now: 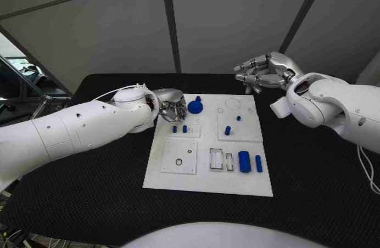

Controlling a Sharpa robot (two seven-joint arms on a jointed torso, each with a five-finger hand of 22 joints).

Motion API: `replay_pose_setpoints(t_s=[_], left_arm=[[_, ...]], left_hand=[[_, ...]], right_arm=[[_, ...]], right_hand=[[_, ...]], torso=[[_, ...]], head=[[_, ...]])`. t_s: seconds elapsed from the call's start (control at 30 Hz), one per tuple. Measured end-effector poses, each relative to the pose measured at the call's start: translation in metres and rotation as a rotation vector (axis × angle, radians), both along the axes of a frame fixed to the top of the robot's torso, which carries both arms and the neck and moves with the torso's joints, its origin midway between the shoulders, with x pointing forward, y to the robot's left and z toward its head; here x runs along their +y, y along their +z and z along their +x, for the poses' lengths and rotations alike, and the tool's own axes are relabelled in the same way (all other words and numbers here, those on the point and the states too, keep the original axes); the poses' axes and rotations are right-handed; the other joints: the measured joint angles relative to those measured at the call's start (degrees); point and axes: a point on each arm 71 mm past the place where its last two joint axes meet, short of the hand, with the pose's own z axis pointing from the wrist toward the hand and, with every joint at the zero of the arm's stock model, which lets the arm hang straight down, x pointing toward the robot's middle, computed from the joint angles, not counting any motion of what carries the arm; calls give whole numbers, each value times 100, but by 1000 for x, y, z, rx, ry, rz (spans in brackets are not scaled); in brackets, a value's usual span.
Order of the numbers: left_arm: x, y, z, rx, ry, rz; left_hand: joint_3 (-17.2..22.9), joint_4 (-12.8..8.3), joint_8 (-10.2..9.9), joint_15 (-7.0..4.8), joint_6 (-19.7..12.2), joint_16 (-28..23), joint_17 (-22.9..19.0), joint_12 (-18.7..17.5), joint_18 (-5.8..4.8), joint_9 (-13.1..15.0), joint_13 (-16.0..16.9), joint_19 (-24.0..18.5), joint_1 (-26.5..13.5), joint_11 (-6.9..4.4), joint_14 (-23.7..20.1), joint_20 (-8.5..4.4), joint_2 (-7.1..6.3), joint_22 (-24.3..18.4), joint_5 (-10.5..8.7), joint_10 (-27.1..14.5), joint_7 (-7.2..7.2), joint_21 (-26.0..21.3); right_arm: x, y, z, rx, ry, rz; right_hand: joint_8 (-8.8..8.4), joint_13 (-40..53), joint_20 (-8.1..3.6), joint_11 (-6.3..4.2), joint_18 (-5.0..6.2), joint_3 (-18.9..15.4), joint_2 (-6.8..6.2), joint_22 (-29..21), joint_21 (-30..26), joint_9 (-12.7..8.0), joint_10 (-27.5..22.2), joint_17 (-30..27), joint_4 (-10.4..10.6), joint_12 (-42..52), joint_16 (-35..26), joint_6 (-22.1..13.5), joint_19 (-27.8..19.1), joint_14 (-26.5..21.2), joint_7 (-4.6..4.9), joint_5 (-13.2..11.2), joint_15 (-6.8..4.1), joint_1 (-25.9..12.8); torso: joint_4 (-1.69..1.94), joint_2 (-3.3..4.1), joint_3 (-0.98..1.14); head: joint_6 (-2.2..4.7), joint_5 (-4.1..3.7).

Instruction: Assemble the parts on the task board

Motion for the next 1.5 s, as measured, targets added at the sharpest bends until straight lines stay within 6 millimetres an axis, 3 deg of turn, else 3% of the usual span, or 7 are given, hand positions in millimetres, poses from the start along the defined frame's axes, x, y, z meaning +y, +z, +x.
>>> replay_pose_setpoints(t_s=[0.53, 0.77, 1.0, 1.17, 1.3, 1.4, 1.5], left_arm=[[0, -2, 1, 18, 8, 15], [4, -3, 1, 21, 16, 21], [6, -3, 2, 19, 26, 23], [12, -2, 2, 13, 39, 23], [20, 1, 1, 0, 54, 13], [31, 9, 1, -16, 79, -18], [50, 16, 0, -21, 122, -75]], left_hand=[[-32, -32, -171, 20, -65, 22, -13, -199, 0, -73, -18, 0, -135, 76, -20, 0, -62, 0, 0, -33, 61, -45], [-31, -65, -360, 20, -350, 21, -27, -281, 0, -146, -18, 0, -180, 77, -20, 0, -107, 0, 0, -34, 84, -45], [-70, -105, -438, 20, -1112, 44, -59, -416, 0, -183, -11, 0, -232, 56, -20, 0, -160, 0, 0, -55, 21, -89], [-120, -102, -438, 20, -1200, 44, -68, -448, 1, -183, -14, -22, -232, 107, -20, 22, -160, 0, 0, -167, 11, -155], [-160, -62, -436, 20, -1189, 44, -79, -448, 0, -167, -20, -42, -247, 116, -20, 42, -175, 0, 0, -218, 22, -267], [-183, -40, -318, 33, -983, 44, -93, -447, -1, -124, -17, -110, -285, 116, -33, 63, -138, 0, 0, -218, 112, -454], [-183, -40, -196, 52, -728, 44, -103, -322, 0, -92, 30, -177, -285, 123, -52, 72, -138, 0, 0, -103, 126, -609]], right_arm=[[0, 0, 0, 0, -1, -1], [-2, 0, 0, -3, -5, -5], [-6, -1, 1, -13, -10, -52], [-14, -4, 2, -41, -5, -176], [-17, -6, 0, -87, 10, -325], [-19, -8, -3, -137, 24, -461], [-18, -12, -8, -191, 39, -592]], right_hand=[[0, -4, 0, 0, 0, 18, 0, -2, 0, 0, 0, -1, 18, 0, -39, 0, 0, 0, 0, 0, 0, 0], [0, -25, 0, 9, 0, 17, -31, -5, 0, 0, -35, -30, 17, 0, -84, -21, 0, 0, 21, 0, 0, 31], [117, -483, 3, 7, 0, 228, -87, 17, -3, 5, -198, 386, -4, -534, 261, 71, 131, 191, -6, -10, -7, 67], [172, -1136, -28, 14, 0, 497, -145, 847, 761, 29, -287, 1120, -81, -1349, 1101, 392, 573, 210, -25, -269, -17, 128], [171, -1738, -29, 19, -182, 790, -222, 1816, 1604, 22, 30, 1825, -183, -2056, 1919, 641, 916, 216, -32, -491, -11, 171], [116, -2029, -20, 6, -272, 958, -265, 2307, 2025, 8, 245, 2136, -258, -2407, 2297, 776, 1005, 216, -72, -605, -11, 128], [48, -2172, -19, 10, -271, 1062, -313, 2508, 2196, -5, 340, 2179, -285, -2587, 2376, 794, 1046, 216, -88, -736, -11, 80]], torso=[[0, -5, -2], [4, -6, -3], [8, -8, -3], [8, -8, -7], [8, -9, -8], [8, -9, -8], [9, -9, -7]], head=[[-1, -21], [-1, -21], [14, -15], [29, -14], [58, -30], [98, -89], [133, -156]])
